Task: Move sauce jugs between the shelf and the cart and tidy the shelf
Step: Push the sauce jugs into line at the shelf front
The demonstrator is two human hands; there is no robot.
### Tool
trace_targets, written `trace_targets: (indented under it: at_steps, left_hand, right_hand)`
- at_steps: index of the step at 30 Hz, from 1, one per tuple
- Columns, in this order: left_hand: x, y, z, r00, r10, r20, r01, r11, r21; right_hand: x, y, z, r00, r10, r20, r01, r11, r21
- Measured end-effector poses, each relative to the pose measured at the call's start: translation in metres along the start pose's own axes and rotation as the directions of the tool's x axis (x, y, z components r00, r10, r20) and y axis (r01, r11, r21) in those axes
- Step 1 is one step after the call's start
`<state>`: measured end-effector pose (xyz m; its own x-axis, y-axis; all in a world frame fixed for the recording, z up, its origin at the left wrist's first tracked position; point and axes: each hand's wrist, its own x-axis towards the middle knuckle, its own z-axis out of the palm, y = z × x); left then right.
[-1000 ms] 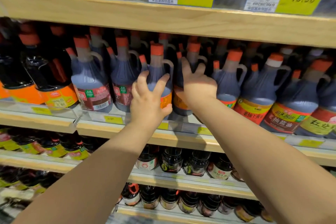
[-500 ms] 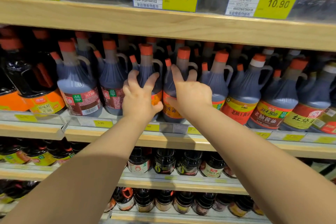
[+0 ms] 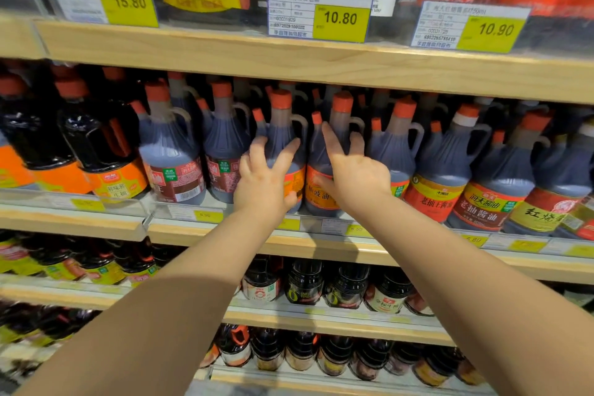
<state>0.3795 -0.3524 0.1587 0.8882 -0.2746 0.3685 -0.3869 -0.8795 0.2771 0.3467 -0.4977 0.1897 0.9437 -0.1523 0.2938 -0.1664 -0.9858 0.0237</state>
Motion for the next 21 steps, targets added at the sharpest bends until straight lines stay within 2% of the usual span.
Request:
trace_targets:
  at_steps: [3,6,10,16,21]
  left_hand:
    - [-0.021,-0.025,-0.014,0.997,0.041,0.06,-0.037,0.998,-0.057]
    - [-0.035,-0.054,-0.034,0.998,-0.057,0.024,0.059,0.995,-0.085]
    - [-0.038,-0.088,-0.058,0.987,-0.158,0.002,0.158,0.983,-0.089]
    - [-0.024,-0.124,-0.07,0.982,-0.187,-0.014,0.185,0.979,-0.088]
    - [-0.001,-0.151,-0.051,0.984,-0.18,-0.012,0.178,0.981,-0.079]
  right_hand:
    - [-0.011,0.001,-0.001,0.999,0.027,0.027,-0.028,0.999,0.041]
    - [-0.024,-0.008,-0.007,0.995,0.089,-0.037,-0.084,0.989,0.122]
    - [-0.032,-0.044,-0.024,0.994,0.004,-0.113,0.02,0.978,0.21]
    - [-0.018,-0.118,-0.028,0.99,-0.124,-0.074,0.139,0.957,0.256]
    - [0.021,-0.161,-0.013,0.998,-0.069,0.008,0.065,0.973,0.222]
